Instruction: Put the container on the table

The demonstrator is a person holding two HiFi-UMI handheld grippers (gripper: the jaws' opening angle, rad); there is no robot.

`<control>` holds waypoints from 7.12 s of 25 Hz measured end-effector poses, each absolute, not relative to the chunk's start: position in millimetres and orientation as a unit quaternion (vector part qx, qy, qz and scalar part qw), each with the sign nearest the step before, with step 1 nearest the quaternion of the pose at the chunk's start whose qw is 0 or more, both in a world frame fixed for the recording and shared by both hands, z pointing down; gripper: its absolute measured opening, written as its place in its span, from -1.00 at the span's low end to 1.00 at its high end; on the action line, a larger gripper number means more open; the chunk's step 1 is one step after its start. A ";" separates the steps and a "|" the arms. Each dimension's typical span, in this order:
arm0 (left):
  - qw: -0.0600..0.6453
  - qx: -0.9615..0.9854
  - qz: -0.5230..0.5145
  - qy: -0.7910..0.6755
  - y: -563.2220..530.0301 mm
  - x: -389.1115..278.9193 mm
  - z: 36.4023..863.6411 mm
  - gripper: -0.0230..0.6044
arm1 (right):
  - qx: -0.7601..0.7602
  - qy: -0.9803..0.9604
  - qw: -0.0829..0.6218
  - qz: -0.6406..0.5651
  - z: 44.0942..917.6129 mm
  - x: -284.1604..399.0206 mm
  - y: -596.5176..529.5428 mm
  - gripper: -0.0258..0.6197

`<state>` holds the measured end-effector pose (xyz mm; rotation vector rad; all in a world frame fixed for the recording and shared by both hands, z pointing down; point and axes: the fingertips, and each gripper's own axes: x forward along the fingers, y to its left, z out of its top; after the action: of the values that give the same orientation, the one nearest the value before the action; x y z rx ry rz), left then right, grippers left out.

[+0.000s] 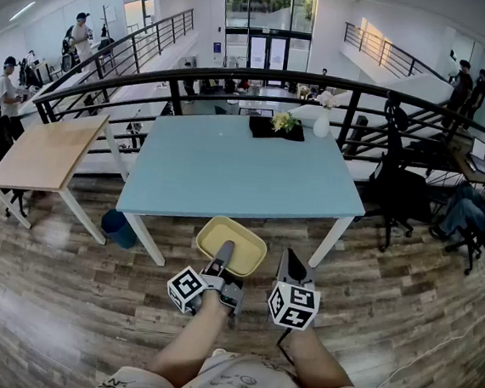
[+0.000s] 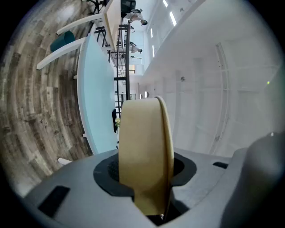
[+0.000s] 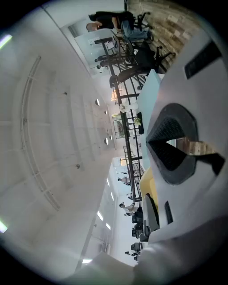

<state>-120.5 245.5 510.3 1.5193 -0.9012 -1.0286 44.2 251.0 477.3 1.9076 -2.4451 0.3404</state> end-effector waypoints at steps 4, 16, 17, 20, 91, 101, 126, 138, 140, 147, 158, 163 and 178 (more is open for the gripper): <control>0.531 0.627 -0.435 -0.367 246.8 -110.2 504.6 -0.37 | 0.605 -0.789 0.014 0.109 477.3 50.7 252.8 -0.92; 0.522 0.632 -0.422 -0.387 239.1 -81.6 504.4 -0.37 | 0.598 -0.792 -0.002 0.123 481.2 79.3 246.4 -0.91; 0.517 0.634 -0.421 -0.391 238.8 -79.0 504.1 -0.37 | 0.595 -0.794 -0.004 0.124 480.8 81.6 245.9 -0.91; 0.515 0.632 -0.426 -0.393 238.2 -71.8 506.1 -0.37 | 0.582 -0.805 -0.010 0.117 477.2 85.5 246.5 -0.91; 0.563 0.617 -0.419 -0.356 -290.0 -115.4 531.7 -0.37 | 0.569 -0.805 0.019 0.166 510.5 23.2 -281.1 -0.91; 0.578 0.603 -0.396 -0.382 -342.7 -99.2 559.2 -0.37 | 0.561 -0.811 0.029 0.163 513.4 39.4 -332.7 -0.91; 0.611 0.666 -0.247 -0.349 -503.6 -59.2 669.1 -0.37 | 0.595 -0.773 0.096 0.198 575.7 89.9 -410.3 -0.91; 0.627 0.666 -0.202 -0.350 -519.8 -57.4 722.4 -0.36 | 0.603 -0.757 0.121 0.218 605.1 103.0 -422.0 -0.91; 0.628 0.672 -0.186 -0.345 -515.9 -53.5 725.9 -0.36 | 0.603 -0.756 0.123 0.221 606.7 103.2 -420.4 -0.91; 0.636 0.672 -0.141 -0.352 -506.7 -56.4 744.6 -0.36 | 0.598 -0.753 0.115 0.249 611.0 101.5 -418.4 -0.91; 0.568 0.682 -0.007 -0.460 -502.9 -85.1 762.9 -0.12 | 0.594 -0.754 0.112 0.258 609.5 95.6 -415.3 -0.91; 0.516 0.685 0.077 -0.508 -501.7 -98.5 761.5 0.07 | 0.590 -0.759 0.112 0.250 602.6 90.7 -412.6 -0.91; 0.531 0.639 0.087 -0.550 -465.8 -150.0 758.5 0.10 | 0.582 -0.769 0.107 0.242 592.1 74.1 -400.6 -0.91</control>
<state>-150.0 -465.8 758.5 1.5262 -1.3115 0.2068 74.1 -400.6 592.1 1.7126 -2.2645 0.7120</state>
